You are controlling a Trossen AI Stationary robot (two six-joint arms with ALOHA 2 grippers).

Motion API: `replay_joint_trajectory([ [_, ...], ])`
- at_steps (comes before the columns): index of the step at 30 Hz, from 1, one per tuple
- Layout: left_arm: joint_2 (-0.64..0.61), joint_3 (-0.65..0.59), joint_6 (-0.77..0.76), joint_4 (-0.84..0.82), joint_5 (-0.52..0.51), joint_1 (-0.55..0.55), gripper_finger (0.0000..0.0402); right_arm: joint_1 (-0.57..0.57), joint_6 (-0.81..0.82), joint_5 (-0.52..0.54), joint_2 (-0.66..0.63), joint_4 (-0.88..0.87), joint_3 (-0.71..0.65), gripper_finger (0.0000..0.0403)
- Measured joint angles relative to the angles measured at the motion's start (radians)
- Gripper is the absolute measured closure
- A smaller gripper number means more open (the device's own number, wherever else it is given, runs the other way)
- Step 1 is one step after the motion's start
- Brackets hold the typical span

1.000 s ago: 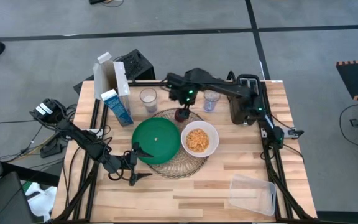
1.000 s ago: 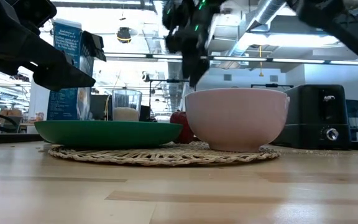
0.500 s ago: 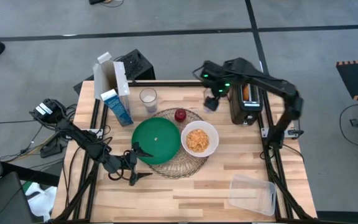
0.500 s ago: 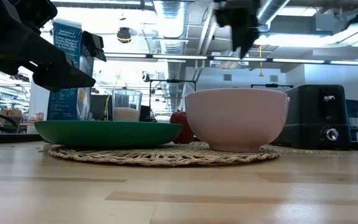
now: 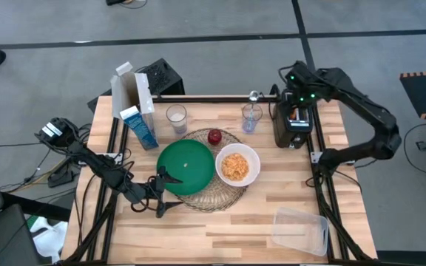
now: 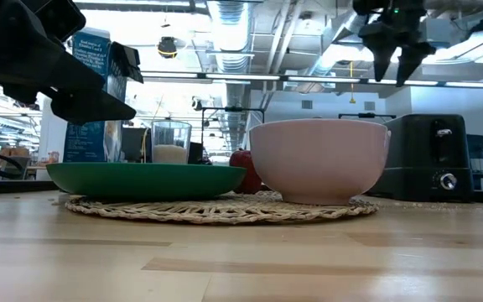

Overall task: Arrange a breakfast setting
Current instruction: Put the toasted bagel on the green plate from the toaster

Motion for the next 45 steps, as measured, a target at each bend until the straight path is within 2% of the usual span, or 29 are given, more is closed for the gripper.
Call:
replay_joint_trajectory([
  [5, 0.0, 0.0, -0.002, 0.0, -0.001, 0.002, 0.0033, -0.059, 0.024, 0.0, 0.006, 0.001, -0.038, 0.0063],
  [15, 0.0, 0.0, -0.002, 0.0, -0.001, 0.002, 0.0033, -0.133, 0.004, 0.0, 0.13, 0.023, -0.071, 0.0108],
  [23, 0.0, 0.0, -0.002, -0.001, -0.001, 0.002, 0.0033, -0.158, 0.006, 0.025, 0.195, 0.012, -0.072, 0.0112],
  [35, 0.0, 0.0, 0.004, -0.004, -0.002, 0.002, 0.0033, -0.19, 0.004, 0.037, 0.194, 0.006, -0.072, 0.0124],
  [39, 0.0, 0.0, 0.004, -0.005, -0.002, 0.002, 0.0033, -0.191, 0.005, 0.037, 0.194, 0.004, -0.072, 0.0143],
  [45, 0.0, 0.0, 0.004, -0.005, -0.002, 0.002, 0.0033, -0.191, 0.004, 0.036, 0.194, 0.01, -0.072, 0.0193],
])
